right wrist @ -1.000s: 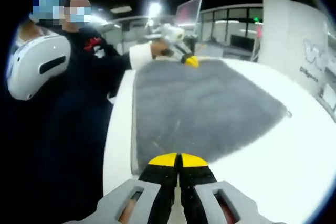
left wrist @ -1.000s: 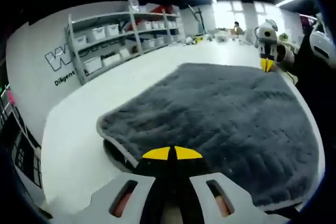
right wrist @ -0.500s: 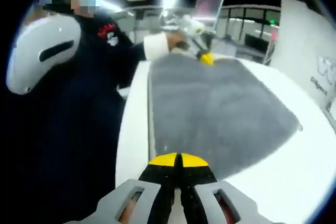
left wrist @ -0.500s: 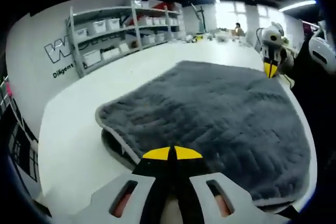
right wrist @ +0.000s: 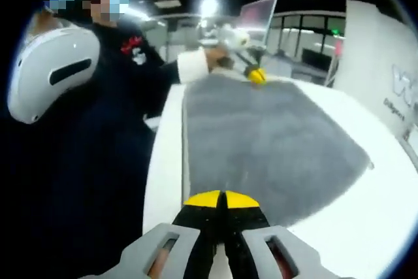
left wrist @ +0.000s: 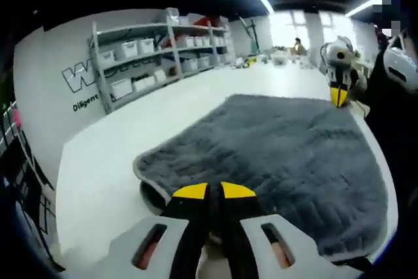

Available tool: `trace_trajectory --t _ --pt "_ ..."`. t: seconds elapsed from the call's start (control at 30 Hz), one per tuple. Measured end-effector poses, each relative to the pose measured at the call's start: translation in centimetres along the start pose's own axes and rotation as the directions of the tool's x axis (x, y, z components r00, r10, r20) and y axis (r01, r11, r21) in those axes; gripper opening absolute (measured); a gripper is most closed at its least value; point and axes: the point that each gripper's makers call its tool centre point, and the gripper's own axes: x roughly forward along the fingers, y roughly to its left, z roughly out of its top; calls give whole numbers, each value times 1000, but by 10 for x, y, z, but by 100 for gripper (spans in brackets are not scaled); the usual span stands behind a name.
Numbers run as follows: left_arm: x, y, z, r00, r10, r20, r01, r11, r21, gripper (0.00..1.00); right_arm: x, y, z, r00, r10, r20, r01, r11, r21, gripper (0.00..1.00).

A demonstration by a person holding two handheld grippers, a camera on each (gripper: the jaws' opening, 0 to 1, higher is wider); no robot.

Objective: Open the folded towel by lifting each exposed corner and separating the folded layers until the towel lies flat within the target outline without major curled edges

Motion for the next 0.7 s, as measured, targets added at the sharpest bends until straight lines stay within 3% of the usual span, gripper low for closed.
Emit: trace_trajectory --t 0.17,0.23,0.33,0.43,0.7 --pt "6 -27 -12 991 -125 -56 126 992 8 12 4 2 -6 1000 -2 -20 2 1000 -20 0" --pt "10 -28 -23 987 -116 -110 122 991 48 12 8 3 -8 1000 1 -24 -2 1000 -26 0" --pt "15 -25 -40 977 -103 -184 112 993 36 13 10 3 -8 1000 -1 -20 0 1000 -28 0" --pt "13 -21 -40 979 -102 -175 105 995 3 10 11 3 -8 1000 -6 -17 6 1000 -18 0" --pt "7 -16 -44 978 -86 -192 92 996 21 6 20 7 -2 1000 -14 -10 14 999 -36 0"
